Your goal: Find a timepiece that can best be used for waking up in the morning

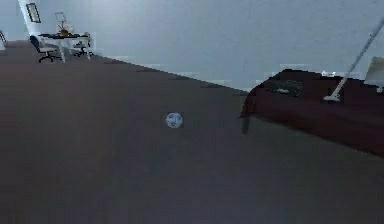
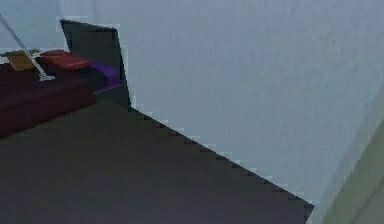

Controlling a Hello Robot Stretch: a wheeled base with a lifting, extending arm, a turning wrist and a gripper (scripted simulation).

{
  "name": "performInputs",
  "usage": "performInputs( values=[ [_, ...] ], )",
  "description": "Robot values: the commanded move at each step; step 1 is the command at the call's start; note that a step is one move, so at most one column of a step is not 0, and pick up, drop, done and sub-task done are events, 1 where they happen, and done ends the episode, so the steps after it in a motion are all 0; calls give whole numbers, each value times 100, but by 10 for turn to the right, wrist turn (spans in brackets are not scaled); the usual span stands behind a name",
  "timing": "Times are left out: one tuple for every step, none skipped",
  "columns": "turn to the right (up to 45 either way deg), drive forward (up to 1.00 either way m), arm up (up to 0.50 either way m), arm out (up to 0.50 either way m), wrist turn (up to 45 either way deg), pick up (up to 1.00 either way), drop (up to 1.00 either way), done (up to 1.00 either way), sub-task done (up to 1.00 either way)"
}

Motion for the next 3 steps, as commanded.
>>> performInputs(
  values=[
    [0, 45, 0, 0, 0, 0, 0, 0, 0],
    [-390, 0, 0, 0, 0, 0, 0, 0, 0],
    [0, 100, 0, 0, 0, 0, 0, 0, 0]
  ],
)
